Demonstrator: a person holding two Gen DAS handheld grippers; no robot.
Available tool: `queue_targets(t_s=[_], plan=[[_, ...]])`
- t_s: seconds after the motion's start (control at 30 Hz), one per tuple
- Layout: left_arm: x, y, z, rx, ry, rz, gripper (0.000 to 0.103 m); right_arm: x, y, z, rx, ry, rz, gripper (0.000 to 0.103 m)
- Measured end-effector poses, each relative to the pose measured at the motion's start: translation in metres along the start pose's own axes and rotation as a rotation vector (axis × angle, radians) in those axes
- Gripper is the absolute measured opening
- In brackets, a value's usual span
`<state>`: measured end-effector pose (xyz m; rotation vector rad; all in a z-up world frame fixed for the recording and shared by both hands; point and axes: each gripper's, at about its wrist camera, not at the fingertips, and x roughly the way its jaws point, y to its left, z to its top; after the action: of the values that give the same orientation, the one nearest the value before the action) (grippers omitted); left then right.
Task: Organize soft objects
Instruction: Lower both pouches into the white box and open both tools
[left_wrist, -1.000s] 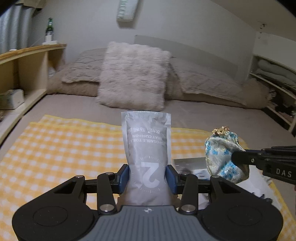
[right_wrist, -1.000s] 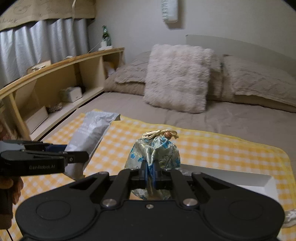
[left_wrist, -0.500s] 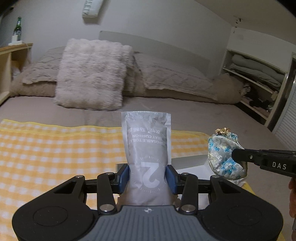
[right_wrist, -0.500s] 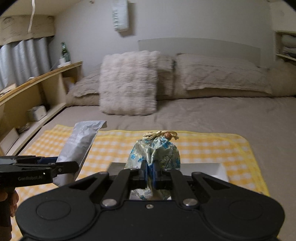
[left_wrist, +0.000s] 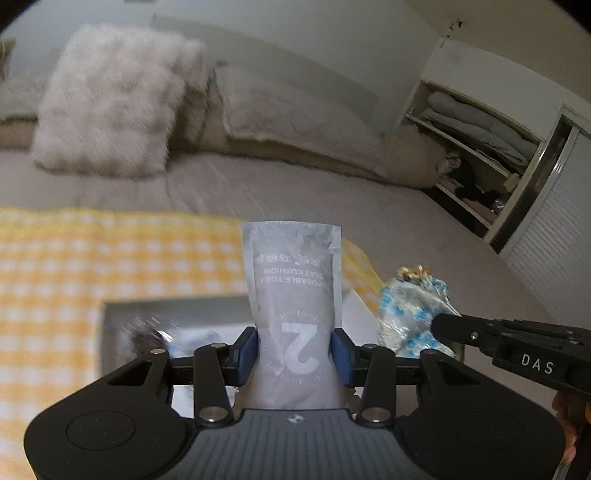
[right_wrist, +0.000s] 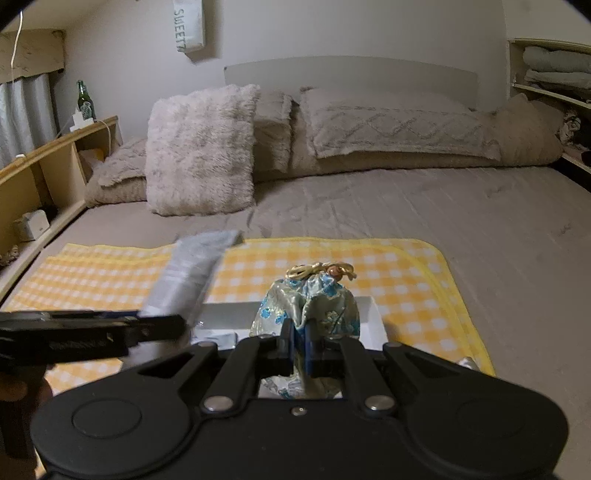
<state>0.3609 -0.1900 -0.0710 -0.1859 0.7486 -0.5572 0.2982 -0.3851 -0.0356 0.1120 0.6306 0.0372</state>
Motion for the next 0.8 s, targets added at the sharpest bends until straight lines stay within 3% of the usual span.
queue_targets(t_s=[0.13, 0.27, 0.37, 0.47, 0.53, 0.63, 0.67, 0.7, 0.8], plan=[[0.033, 0.002, -0.010, -0.069, 0.082, -0.050, 0.045, 0.007, -0.010, -0.004, 0.007, 0.017, -0.016, 0.006], [0.057, 0.002, -0.019, -0.014, 0.151, -0.057, 0.045, 0.016, -0.018, -0.008, 0.029, 0.031, -0.018, 0.006], [0.069, 0.006, -0.023, 0.037, 0.166, -0.035, 0.045, 0.026, -0.021, -0.008, 0.040, 0.043, -0.018, 0.006], [0.078, 0.016, -0.021, 0.014, 0.158, -0.038, 0.046, 0.038, -0.022, -0.008, 0.058, 0.047, -0.015, 0.006], [0.082, 0.020, -0.020, 0.018, 0.148, -0.034, 0.049, 0.046, -0.022, -0.008, 0.064, 0.043, -0.011, 0.006], [0.089, 0.023, -0.020, 0.003, 0.137, -0.021, 0.075, 0.057, -0.022, -0.008, 0.077, 0.035, -0.009, 0.012], [0.090, 0.023, -0.020, -0.001, 0.147, -0.018, 0.079, 0.060, -0.023, -0.009, 0.083, 0.029, -0.019, 0.023], [0.091, 0.023, -0.020, 0.002, 0.153, -0.018, 0.079, 0.063, -0.023, -0.010, 0.088, 0.031, -0.031, 0.033], [0.090, 0.022, -0.019, 0.023, 0.171, -0.008, 0.080, 0.071, -0.024, -0.012, 0.075, 0.066, -0.051, 0.033]])
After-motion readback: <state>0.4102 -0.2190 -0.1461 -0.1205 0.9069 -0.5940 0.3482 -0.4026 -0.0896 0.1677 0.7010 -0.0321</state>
